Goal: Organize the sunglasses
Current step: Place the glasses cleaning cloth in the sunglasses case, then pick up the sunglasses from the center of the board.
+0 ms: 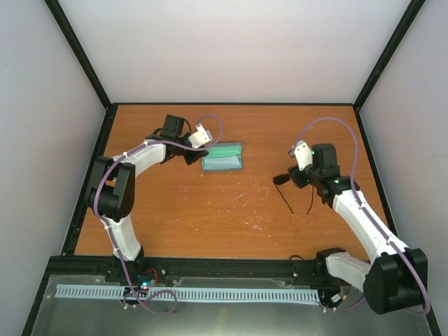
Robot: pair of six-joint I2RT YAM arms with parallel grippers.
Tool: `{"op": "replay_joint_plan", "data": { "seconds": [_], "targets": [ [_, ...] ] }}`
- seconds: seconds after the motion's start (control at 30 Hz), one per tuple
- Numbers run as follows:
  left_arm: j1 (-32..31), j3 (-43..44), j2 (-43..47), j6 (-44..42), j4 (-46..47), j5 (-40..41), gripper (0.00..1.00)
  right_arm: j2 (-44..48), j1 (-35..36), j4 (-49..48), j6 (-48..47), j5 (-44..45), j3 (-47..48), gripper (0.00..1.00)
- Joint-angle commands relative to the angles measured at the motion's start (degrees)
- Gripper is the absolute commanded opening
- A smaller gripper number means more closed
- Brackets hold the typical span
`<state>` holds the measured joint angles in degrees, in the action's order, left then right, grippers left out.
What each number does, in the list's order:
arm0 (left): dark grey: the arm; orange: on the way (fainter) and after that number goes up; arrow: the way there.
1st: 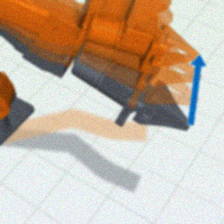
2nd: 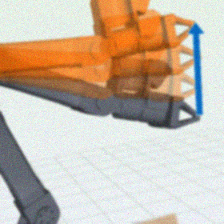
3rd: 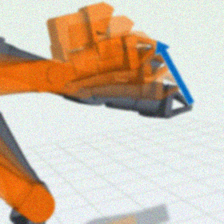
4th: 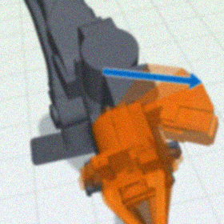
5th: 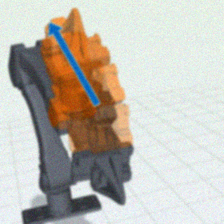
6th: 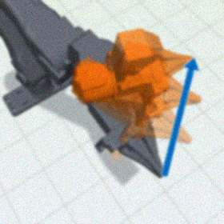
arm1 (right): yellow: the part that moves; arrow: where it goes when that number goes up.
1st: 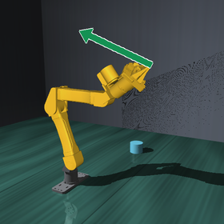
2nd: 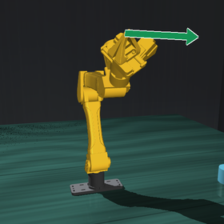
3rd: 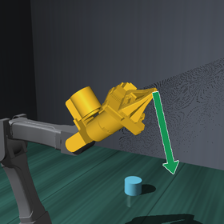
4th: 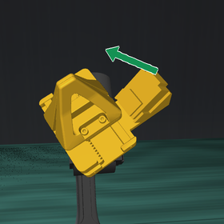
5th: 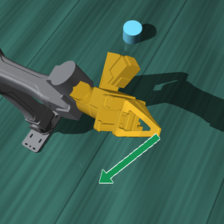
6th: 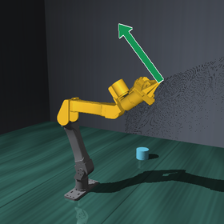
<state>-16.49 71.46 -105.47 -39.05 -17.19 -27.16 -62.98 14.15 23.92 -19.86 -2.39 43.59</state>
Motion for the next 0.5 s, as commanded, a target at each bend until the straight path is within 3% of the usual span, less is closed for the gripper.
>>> {"op": "replay_joint_plan", "data": {
  "seconds": [0.0, 0.23, 0.47],
  "targets": [
    [0.34, -0.49, 0.28, -1.51, -0.54, -0.05, 0.25, -2.57, -4.44, -4.05, -12.53, -7.11, 0.40, 0.62],
    [0.47, -0.95, -0.09, -2.26, -0.78, 1.62, 0.25, -12.44, -10.55, 3.02, -21.09, -17.33, 6.14, 0.63],
    [0.84, -1.80, -0.26, -1.73, -0.85, 1.43, 0.25, -18.99, -13.55, 9.97, -31.03, -19.19, 12.40, 0.64]
  ]
}}
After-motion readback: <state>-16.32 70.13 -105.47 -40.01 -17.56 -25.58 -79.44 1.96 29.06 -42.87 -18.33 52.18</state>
